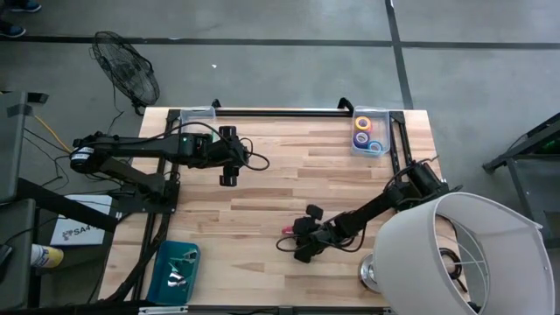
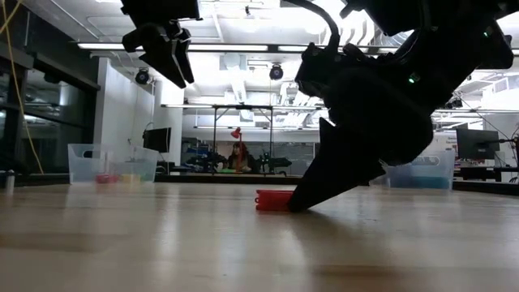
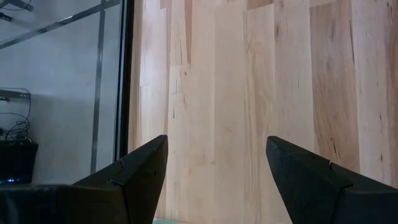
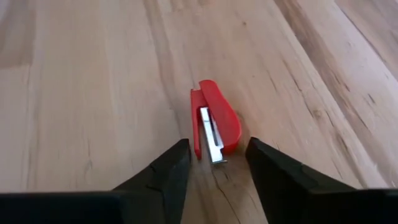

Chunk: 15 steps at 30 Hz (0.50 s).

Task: Pick and place Stapler, Stapler remover, tape
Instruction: Put the red stapler into the left transparent bin

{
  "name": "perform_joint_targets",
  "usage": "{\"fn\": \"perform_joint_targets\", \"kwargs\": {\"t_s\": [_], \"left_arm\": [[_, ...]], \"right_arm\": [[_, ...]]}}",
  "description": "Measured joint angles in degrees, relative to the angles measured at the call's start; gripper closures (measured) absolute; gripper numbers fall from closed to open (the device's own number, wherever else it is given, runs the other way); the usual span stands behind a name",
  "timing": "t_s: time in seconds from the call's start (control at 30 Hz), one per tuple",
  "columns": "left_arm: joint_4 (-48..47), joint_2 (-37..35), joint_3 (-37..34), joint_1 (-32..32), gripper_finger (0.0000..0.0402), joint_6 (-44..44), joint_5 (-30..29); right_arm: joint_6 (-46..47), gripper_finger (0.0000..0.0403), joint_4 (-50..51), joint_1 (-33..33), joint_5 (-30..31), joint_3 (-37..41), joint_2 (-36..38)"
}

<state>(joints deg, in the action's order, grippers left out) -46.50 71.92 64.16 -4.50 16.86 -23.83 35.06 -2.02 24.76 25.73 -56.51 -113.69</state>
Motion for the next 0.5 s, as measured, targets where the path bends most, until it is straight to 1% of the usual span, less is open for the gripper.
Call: {"fn": "perform_joint_targets", "kwargs": {"t_s": [0.17, 0.33, 0.5], "left_arm": [[0.0, 0.0, 0.0, 0.0, 0.0133, 0.0, 0.0], [0.0, 0.0, 0.0, 0.0, 0.0133, 0.0, 0.0], [-0.3, 0.0, 0.0, 0.0, 0.0133, -0.1, 0.0]], "right_arm": [[-7.6, 0.023, -0.7, -0.8, -2.4, 0.0, 0.1], [-13.3, 0.023, -1.1, -2.1, -4.1, 0.1, 0.1], [-19.1, 0.023, -2.9, -3.3, -8.2, 0.1, 0.0]]}}
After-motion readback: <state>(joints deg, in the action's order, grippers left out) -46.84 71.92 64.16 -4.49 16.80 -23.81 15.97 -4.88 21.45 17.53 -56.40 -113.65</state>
